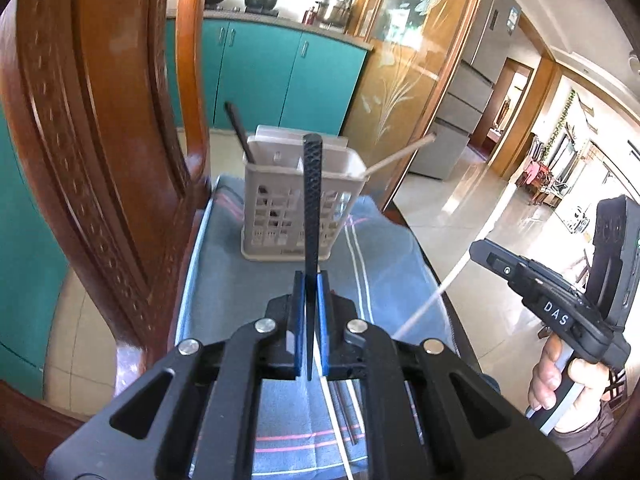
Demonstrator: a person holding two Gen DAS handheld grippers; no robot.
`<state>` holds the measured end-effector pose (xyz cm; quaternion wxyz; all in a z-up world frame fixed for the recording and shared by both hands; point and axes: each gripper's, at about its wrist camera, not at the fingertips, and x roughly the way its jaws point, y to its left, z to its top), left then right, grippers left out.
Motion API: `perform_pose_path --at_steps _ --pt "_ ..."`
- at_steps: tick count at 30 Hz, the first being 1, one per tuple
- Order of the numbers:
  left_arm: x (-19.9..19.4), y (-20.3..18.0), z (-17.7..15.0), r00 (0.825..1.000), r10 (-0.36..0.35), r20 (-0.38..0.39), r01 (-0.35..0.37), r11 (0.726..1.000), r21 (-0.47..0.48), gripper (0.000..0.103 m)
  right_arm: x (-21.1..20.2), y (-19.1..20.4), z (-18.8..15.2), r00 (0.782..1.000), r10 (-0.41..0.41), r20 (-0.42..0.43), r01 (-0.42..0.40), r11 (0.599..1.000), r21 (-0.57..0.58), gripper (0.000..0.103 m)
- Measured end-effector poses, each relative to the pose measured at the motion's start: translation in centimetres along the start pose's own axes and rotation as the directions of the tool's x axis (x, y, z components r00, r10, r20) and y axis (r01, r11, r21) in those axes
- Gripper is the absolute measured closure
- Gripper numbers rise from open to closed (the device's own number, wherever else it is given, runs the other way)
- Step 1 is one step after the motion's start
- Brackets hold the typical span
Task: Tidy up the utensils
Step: 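Lift both chopsticks over the white holder and open both tools to drop them in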
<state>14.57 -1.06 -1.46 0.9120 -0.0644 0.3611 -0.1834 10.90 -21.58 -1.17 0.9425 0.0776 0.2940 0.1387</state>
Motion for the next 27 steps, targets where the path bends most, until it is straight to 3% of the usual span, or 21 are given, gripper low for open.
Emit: perform_pose_path --at_steps 5,8,12,14,16,21,27 --pt "-1.4 -0.6 4.3 0.997 0.009 0.072 -0.011 1.0 0.027 0.096 -1.2 1.2 5.2 0.994 0.031 0.107 -0.028 0.999 -0.031 0.097" --pt "-3.1 -1.2 8.4 0.983 0.039 0.178 -0.047 0.998 0.041 0.096 -1.8 1.7 8.5 0.984 0.037 0.177 -0.031 0.999 -0.033 0.097" --pt "-4.1 -1.9 13.4 0.947 0.095 0.308 -0.109 0.994 0.027 0.096 -1.4 2.0 12.9 0.953 0.023 0.302 -0.025 1.0 0.003 0.097" --pt "-3.2 -2.0 15.0 0.92 0.139 0.367 -0.155 0.988 0.015 0.096 -0.2 1.9 13.8 0.935 -0.009 0.354 0.002 1.0 0.021 0.097" --pt "-1.3 -1.7 15.4 0.909 0.171 0.38 -0.186 0.982 0.005 0.096 1.7 1.6 13.8 0.933 -0.042 0.358 0.036 0.999 0.025 0.097" --pt "4.2 -0.8 13.3 0.932 0.202 0.3 -0.214 0.977 0.007 0.096 7.0 1.4 11.2 0.953 -0.089 0.289 0.098 0.995 -0.017 0.097" --pt "7.1 0.4 10.3 0.955 0.198 0.219 -0.204 0.979 0.002 0.096 8.6 0.8 8.9 0.968 -0.074 0.24 0.083 0.996 -0.029 0.097"
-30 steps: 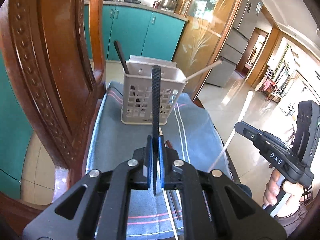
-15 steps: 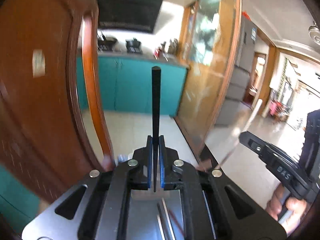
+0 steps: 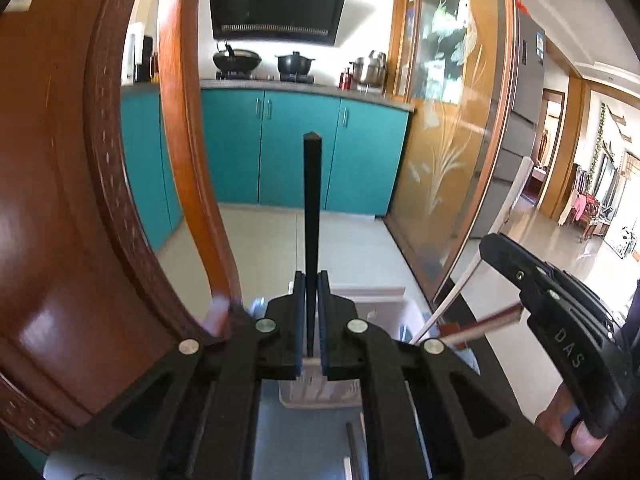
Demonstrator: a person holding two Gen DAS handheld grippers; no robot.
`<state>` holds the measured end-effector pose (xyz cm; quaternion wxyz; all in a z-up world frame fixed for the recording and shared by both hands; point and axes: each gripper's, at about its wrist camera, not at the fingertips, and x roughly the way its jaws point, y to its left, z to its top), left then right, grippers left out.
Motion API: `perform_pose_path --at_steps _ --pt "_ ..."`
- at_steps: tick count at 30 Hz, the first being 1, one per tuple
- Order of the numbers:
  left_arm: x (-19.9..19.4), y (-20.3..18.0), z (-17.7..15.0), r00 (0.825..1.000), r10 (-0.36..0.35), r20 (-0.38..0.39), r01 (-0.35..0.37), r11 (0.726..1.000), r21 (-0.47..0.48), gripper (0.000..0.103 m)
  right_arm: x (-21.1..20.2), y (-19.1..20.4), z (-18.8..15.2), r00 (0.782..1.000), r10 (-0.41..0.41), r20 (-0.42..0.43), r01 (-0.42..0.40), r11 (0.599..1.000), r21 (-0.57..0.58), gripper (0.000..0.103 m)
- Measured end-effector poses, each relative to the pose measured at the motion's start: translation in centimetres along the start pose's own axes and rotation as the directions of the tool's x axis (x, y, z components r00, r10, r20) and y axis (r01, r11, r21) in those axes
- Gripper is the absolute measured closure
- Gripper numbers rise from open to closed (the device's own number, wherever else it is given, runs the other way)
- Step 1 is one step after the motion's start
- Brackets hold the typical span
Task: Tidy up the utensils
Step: 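Lift both chopsticks over the white holder and open both tools to drop them in, then move the right tool to the red-brown chopstick while the left tool reaches a white chopstick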
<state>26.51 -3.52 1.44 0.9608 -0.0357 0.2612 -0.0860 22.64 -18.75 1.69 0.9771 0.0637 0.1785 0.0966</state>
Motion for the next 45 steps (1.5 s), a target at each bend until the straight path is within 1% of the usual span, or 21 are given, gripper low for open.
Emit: perform_pose_path --at_steps 2,6,8,11,14,16,17,19,20,21,22,23,25,26,27,28,30,33,38,43,45 --pt "-0.4 0.1 -0.9 1.0 0.0 0.005 0.0 1.0 0.001 0.096 -0.6 0.1 -0.5 1.0 0.001 -0.002 -0.001 1.0 -0.004 0.095" --pt "-1.5 0.0 -1.7 1.0 -0.013 0.018 0.013 1.0 0.001 0.096 -3.4 0.6 -0.7 0.999 0.003 0.04 -0.002 0.999 -0.04 0.09" --pt "-2.3 -0.1 -2.1 1.0 -0.018 0.025 0.018 1.0 0.007 0.094 -5.5 1.0 -0.7 0.997 0.016 0.078 -0.012 0.998 -0.057 0.079" --pt "-4.2 -0.3 -3.9 0.999 -0.031 0.03 0.031 0.999 0.015 0.09 -8.5 1.2 -1.4 0.991 0.06 0.117 -0.053 0.997 -0.061 0.072" --pt "-5.5 -0.2 -6.4 0.999 -0.045 0.011 0.045 0.999 0.019 0.085 -11.5 1.0 -3.7 0.988 0.093 0.122 -0.085 0.994 -0.072 0.071" --pt "-6.1 0.0 -8.5 0.999 -0.043 -0.017 0.043 0.999 0.025 0.081 -12.8 0.7 -6.5 0.992 0.059 0.112 -0.052 0.997 -0.061 0.071" --pt "-6.1 0.1 -10.2 0.998 -0.034 -0.047 0.036 0.999 0.034 0.08 -12.9 0.6 -8.0 0.995 0.024 0.096 -0.019 0.998 -0.054 0.07" --pt "-5.8 0.2 -12.9 0.995 -0.013 -0.102 0.018 0.999 0.045 0.079 -11.1 0.4 -12.0 0.998 -0.009 -0.063 0.006 0.998 -0.059 0.07" --pt "-5.4 0.3 -14.2 0.99 -0.006 -0.139 0.012 0.999 0.048 0.079 -9.2 0.0 -14.4 0.981 -0.046 -0.187 0.037 0.998 -0.053 0.07" --pt "-4.8 0.4 -15.8 0.981 -0.009 -0.194 0.017 0.999 0.037 0.079 -8.1 -0.3 -15.8 0.962 -0.065 -0.264 0.056 0.997 -0.045 0.07" --pt "-4.3 0.6 -17.2 0.971 -0.021 -0.238 0.027 0.999 0.022 0.079 -6.6 -0.7 -17.5 0.931 -0.073 -0.358 0.069 0.997 -0.023 0.07" --pt "-4.1 0.6 -18.0 0.964 -0.027 -0.263 0.032 0.999 0.015 0.079 -5.6 -1.0 -18.9 0.903 -0.074 -0.423 0.08 0.997 -0.003 0.07" --pt "-3.9 0.4 -19.9 0.948 -0.032 -0.315 0.04 0.999 0.019 0.079 -4.0 -1.0 -20.4 0.859 -0.067 -0.507 0.081 0.997 0.006 0.07" --pt "-4.0 0.3 -20.7 0.944 -0.029 -0.33 0.042 0.999 0.032 0.074 -3.4 -1.0 -20.9 0.841 -0.067 -0.538 0.083 0.997 0.005 0.07" --pt "-4.1 0.3 -21.1 0.942 -0.027 -0.335 0.041 0.999 0.035 0.069 -2.9 -0.8 -21.3 0.826 -0.07 -0.559 0.089 0.996 0.006 0.069" --pt "-4.3 0.4 -21.6 0.939 -0.027 -0.344 0.041 0.999 0.034 0.069 -2.9 -0.6 -21.4 0.832 -0.08 -0.549 0.091 0.996 -0.007 0.069" --pt "-4.3 0.4 -22.4 0.932 -0.029 -0.362 0.042 0.999 0.028 0.069 -2.6 0.0 -21.5 0.826 -0.095 -0.556 0.09 0.995 -0.037 0.069" --pt "-4.1 0.5 -23.1 0.921 -0.03 -0.389 0.034 0.999 0.005 0.069 -2.6 0.5 -21.5 0.821 -0.061 -0.567 0.066 0.998 -0.012 0.069" --pt "-3.9 0.1 -23.2 0.915 -0.034 -0.402 0.042 0.999 0.012 0.065 -2.8 1.5 -21.7 0.818 -0.009 -0.576 0.018 1.0 0.01 0.069" --pt "-3.7 -0.2 -23.2 0.91 -0.041 -0.413 0.048 0.999 0.007 0.065 -3.8 1.9 -21.5 0.839 0.041 -0.542 -0.016 0.999 0.051 0.069" --pt "-3.6 -0.2 -23.2 0.908 -0.042 -0.418 0.048 0.999 0.004 0.063 -3.8 2.0 -21.5 0.836 0.044 -0.547 -0.026 0.999 0.042 0.069"
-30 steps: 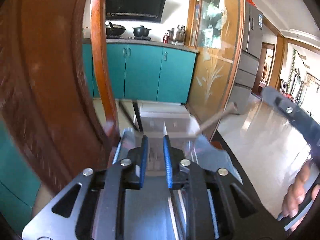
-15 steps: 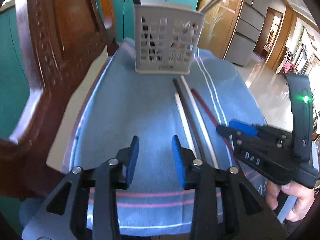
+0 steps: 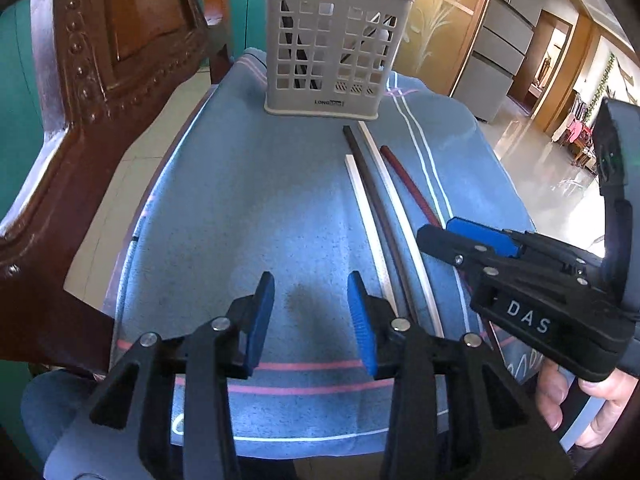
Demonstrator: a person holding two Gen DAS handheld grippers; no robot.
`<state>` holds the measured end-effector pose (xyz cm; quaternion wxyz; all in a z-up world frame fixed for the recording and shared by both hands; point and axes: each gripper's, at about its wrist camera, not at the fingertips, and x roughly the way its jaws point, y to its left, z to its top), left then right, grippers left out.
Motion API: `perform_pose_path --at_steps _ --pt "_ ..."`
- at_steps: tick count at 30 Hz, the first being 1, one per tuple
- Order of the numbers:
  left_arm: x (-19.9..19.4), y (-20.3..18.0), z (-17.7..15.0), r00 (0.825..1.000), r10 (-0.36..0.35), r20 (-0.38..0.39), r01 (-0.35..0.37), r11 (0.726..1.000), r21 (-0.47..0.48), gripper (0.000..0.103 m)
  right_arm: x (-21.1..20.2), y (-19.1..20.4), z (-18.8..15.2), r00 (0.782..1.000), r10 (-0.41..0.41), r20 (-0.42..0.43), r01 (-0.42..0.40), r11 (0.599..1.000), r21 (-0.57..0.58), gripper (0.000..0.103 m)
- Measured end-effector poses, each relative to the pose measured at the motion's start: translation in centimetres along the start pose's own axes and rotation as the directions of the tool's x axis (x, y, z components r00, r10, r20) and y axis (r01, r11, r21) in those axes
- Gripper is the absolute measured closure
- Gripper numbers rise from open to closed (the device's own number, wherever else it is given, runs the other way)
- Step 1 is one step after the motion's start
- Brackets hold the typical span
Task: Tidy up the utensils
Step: 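Move the right tool to the red-brown chopstick while the left tool reaches a white chopstick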
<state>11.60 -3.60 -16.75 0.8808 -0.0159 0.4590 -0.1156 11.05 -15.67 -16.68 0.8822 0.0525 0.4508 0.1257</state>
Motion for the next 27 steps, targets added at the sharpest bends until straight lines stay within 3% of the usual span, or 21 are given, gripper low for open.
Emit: perform_pose_path --at_steps 4,8,11,16,23,27 --pt "0.4 -0.1 -0.3 1.0 -0.001 -0.019 0.001 1.0 0.0 0.063 0.3 0.5 -0.2 0.999 -0.043 -0.002 0.043 0.998 -0.042 0.069" --pt "0.9 -0.3 -0.4 1.0 -0.001 -0.032 0.001 1.0 0.006 0.063 0.4 -0.6 -0.2 0.997 -0.079 -0.001 0.079 0.997 -0.01 0.093" --pt "1.1 -0.4 -0.4 0.999 0.002 -0.033 -0.001 1.0 0.011 0.063 0.6 -2.5 -0.2 0.996 -0.085 -0.019 0.086 0.994 0.069 0.096" --pt "1.0 -0.3 -0.5 1.0 0.004 -0.031 -0.004 1.0 0.011 0.062 -0.1 -2.7 0.0 1.0 -0.025 0.005 0.025 0.997 0.077 0.09" --pt "1.3 -0.4 -0.6 0.999 0.006 -0.033 -0.006 1.0 0.011 0.059 0.6 -0.5 0.0 0.998 -0.059 -0.009 0.059 0.998 -0.025 0.071" --pt "1.3 -0.4 -0.5 0.999 0.006 -0.034 -0.005 1.0 0.012 0.058 0.9 -0.5 0.1 0.997 -0.075 -0.008 0.075 0.997 -0.026 0.07"
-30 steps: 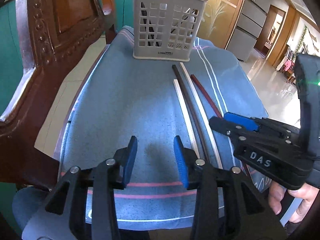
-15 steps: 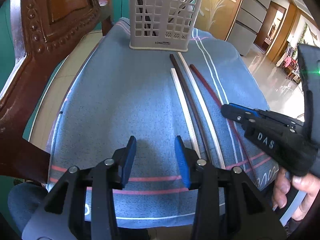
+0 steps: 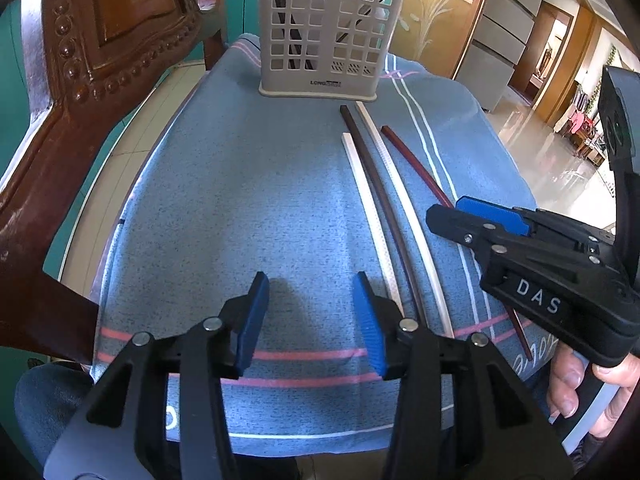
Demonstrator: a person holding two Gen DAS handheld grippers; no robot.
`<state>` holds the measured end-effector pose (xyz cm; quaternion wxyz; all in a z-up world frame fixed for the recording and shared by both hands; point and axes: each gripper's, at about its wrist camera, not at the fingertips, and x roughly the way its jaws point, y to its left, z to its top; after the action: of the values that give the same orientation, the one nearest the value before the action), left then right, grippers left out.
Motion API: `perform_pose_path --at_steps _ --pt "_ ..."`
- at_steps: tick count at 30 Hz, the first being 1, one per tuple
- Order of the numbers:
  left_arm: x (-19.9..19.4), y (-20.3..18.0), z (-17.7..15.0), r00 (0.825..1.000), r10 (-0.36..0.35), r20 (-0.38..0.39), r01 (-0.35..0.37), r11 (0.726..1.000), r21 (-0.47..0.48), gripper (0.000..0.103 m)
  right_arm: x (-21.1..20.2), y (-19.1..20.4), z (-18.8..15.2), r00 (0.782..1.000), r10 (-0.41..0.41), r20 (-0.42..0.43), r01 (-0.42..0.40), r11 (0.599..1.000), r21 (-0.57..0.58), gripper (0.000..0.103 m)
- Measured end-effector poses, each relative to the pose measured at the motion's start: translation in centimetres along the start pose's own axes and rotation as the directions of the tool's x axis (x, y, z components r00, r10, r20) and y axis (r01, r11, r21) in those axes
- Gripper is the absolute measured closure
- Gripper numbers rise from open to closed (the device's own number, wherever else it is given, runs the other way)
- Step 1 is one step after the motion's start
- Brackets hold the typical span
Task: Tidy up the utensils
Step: 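Move the right tool to the red-brown chopstick while the left tool reaches a white chopstick, then close the right tool on the red-brown chopstick while the left tool grasps the white one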
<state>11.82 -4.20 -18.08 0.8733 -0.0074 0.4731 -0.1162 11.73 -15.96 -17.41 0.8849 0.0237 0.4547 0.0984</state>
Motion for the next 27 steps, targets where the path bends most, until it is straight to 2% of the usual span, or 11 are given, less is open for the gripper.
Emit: perform_pose_path --at_steps 4,10,15,22,27 --pt "0.1 0.0 0.0 1.0 0.002 0.001 -0.002 1.0 0.003 0.058 0.3 -1.4 -0.1 1.0 -0.004 -0.004 0.005 0.999 0.052 0.07" --pt "0.0 -0.8 0.5 1.0 -0.027 0.013 0.026 0.999 0.018 0.057 0.5 -1.5 -0.5 0.999 -0.042 0.005 0.042 0.999 0.016 0.07" --pt "0.6 -2.3 0.7 0.999 -0.031 -0.006 0.032 0.997 0.073 0.057 0.5 -1.8 -0.5 0.999 -0.033 0.005 0.033 0.999 0.028 0.07" --pt "1.3 -2.6 0.4 1.0 0.028 -0.012 -0.026 0.992 0.126 0.058 0.3 -2.1 -0.7 0.999 -0.041 0.007 0.041 0.999 0.031 0.07" --pt "0.9 -0.1 0.6 0.998 0.057 -0.014 -0.056 0.996 0.065 0.056 0.4 -1.9 -0.8 0.999 -0.053 0.007 0.053 0.998 0.022 0.07"
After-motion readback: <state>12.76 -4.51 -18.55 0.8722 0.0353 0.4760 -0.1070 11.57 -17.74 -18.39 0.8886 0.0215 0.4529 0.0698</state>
